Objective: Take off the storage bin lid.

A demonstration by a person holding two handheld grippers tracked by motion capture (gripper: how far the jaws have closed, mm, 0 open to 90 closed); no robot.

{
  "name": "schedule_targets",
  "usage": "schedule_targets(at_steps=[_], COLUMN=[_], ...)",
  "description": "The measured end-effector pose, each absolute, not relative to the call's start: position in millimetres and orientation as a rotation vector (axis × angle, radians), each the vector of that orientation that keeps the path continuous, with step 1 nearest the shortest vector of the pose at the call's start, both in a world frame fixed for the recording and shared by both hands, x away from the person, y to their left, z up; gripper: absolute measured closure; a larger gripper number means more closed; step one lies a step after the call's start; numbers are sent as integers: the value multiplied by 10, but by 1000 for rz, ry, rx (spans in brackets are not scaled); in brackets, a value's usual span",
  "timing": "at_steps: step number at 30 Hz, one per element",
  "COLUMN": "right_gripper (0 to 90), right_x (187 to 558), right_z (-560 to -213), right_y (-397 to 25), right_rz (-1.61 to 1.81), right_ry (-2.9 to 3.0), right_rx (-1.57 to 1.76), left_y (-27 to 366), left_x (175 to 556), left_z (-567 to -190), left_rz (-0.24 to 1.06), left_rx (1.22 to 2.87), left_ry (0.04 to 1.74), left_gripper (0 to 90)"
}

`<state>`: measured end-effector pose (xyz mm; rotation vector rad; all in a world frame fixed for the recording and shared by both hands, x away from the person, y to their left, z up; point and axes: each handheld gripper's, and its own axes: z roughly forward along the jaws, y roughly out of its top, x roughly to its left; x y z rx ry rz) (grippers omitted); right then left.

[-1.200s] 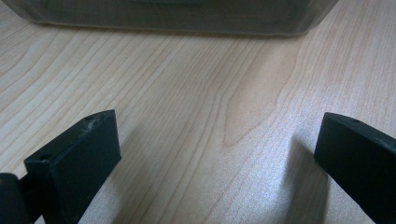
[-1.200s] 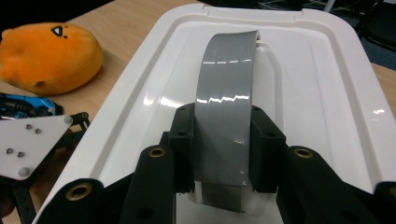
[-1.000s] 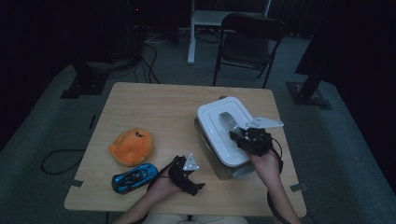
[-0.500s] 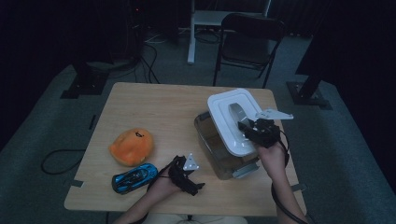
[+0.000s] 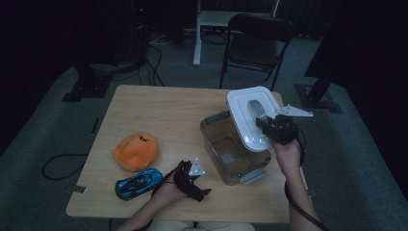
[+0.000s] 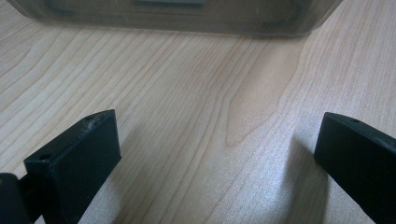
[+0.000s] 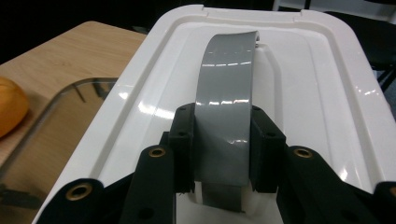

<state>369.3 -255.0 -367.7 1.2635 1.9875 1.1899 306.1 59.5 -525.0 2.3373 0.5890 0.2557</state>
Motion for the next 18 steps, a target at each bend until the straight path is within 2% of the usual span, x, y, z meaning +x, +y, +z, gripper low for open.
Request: schedule_targets(at_steps=[18], right_gripper=[675], right_x=[3979], right_z=[-3836], right_y=[-2975], right_rz=[1128], right_ry=[1877], right_rx=[1368], left_y=[599], left_x=[3061], left_z=[-5247], left_rz=[260], left_rx=[2343], left_ry=[591], left_gripper=[8])
